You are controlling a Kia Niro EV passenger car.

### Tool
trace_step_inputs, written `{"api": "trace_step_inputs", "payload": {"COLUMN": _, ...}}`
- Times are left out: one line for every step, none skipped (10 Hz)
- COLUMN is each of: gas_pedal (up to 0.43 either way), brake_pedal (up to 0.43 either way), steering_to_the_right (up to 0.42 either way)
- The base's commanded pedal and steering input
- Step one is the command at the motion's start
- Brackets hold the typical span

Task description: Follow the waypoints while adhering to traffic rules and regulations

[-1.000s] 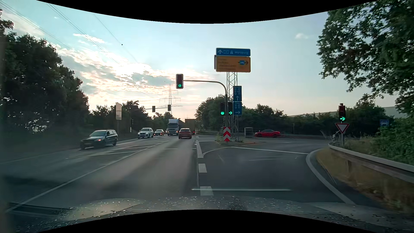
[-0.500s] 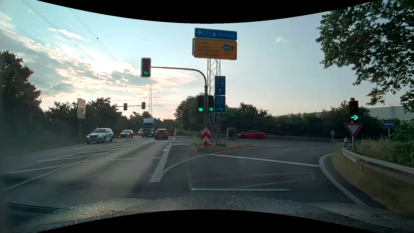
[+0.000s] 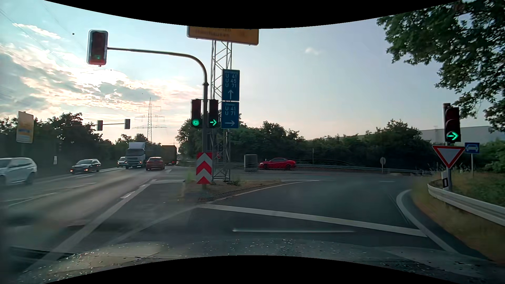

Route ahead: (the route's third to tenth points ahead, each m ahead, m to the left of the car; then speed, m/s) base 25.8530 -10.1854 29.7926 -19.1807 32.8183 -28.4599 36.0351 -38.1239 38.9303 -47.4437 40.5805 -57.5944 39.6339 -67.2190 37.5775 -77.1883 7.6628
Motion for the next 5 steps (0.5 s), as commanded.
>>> {"api": "trace_step_inputs", "payload": {"gas_pedal": 0.0, "brake_pedal": 0.0, "steering_to_the_right": 0.165}}
{"api": "trace_step_inputs", "payload": {"gas_pedal": 0.0, "brake_pedal": 0.0, "steering_to_the_right": 0.165}}
{"api": "trace_step_inputs", "payload": {"gas_pedal": 0.0, "brake_pedal": 0.0, "steering_to_the_right": 0.167}}
{"api": "trace_step_inputs", "payload": {"gas_pedal": 0.0, "brake_pedal": 0.0, "steering_to_the_right": 0.167}}
{"api": "trace_step_inputs", "payload": {"gas_pedal": 0.0, "brake_pedal": 0.0, "steering_to_the_right": 0.167}}
